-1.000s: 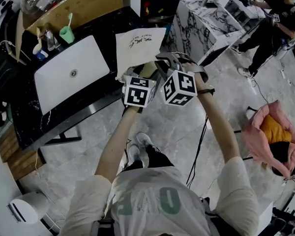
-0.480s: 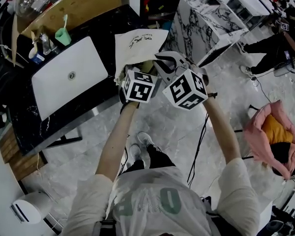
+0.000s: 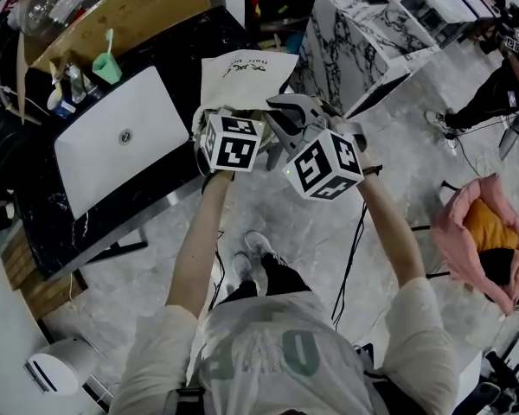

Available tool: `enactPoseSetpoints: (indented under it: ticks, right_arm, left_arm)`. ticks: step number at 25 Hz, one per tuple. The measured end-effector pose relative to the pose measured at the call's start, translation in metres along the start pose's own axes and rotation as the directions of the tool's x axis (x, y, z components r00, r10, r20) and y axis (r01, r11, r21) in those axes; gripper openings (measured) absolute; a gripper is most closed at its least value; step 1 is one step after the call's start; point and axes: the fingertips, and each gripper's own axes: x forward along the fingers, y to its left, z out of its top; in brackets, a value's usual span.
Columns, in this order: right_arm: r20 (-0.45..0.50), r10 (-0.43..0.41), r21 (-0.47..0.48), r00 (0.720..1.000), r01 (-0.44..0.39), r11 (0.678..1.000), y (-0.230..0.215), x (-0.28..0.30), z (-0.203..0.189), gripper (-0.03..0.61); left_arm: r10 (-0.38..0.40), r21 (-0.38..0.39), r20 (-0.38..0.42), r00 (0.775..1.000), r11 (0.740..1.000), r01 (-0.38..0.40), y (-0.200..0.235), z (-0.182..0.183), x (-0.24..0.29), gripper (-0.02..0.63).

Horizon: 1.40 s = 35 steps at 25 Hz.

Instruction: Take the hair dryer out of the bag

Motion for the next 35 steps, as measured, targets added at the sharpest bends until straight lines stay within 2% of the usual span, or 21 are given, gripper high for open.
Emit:
enactPoseSetpoints:
  ticks: [4, 8, 11, 13, 18, 22, 27, 32, 35]
  right_arm:
    - [0.003, 0.016, -0.004, 1.0, -0.016, 1.0, 0.005, 0.007, 0.002, 0.041]
    - [0.011, 0.04, 0.036, 0.999, -0.04, 0.999, 0.007, 0.012, -0.002, 0.041]
    - [0.015, 0.052, 0.056, 0.999, -0.053, 0.997, 0.006, 0.016, -0.005, 0.041]
    - [0.018, 0.06, 0.066, 0.998, -0.061, 0.996, 0.005, 0.018, -0.007, 0.041]
    - [0.03, 0.087, 0.082, 0.996, -0.089, 0.993, 0.01, 0.026, -0.011, 0.043]
    - [0.033, 0.103, 0.095, 0.994, -0.106, 0.99, 0.012, 0.034, -0.014, 0.043]
    - [0.041, 0.118, 0.113, 0.992, -0.122, 0.986, 0.008, 0.041, -0.015, 0.043]
    - [0.046, 0.138, 0.112, 0.989, -0.142, 0.984, 0.012, 0.047, -0.017, 0.043]
    - [0.048, 0.142, 0.112, 0.989, -0.147, 0.983, 0.011, 0.05, -0.016, 0.043]
  left_arm:
    - [0.003, 0.048, -0.075, 0.997, 0.999, 0.001, 0.01, -0.015, 0.012, 0.27]
    - [-0.053, 0.067, -0.119, 0.991, 0.996, 0.062, 0.011, -0.027, 0.024, 0.272]
    - [-0.092, 0.089, -0.184, 0.979, 0.99, 0.11, 0.01, -0.034, 0.032, 0.272]
    - [-0.123, 0.117, -0.23, 0.965, 0.981, 0.153, 0.008, -0.038, 0.036, 0.272]
    - [-0.105, 0.24, -0.268, 0.958, 0.956, 0.171, 0.016, -0.049, 0.052, 0.276]
    - [-0.128, 0.274, -0.326, 0.937, 0.936, 0.223, 0.019, -0.057, 0.059, 0.279]
    - [-0.173, 0.275, -0.348, 0.922, 0.921, 0.277, 0.021, -0.057, 0.065, 0.279]
    - [-0.17, 0.342, -0.315, 0.934, 0.897, 0.278, 0.028, -0.055, 0.071, 0.282]
    - [-0.198, 0.309, -0.348, 0.916, 0.899, 0.311, 0.027, -0.054, 0.074, 0.282]
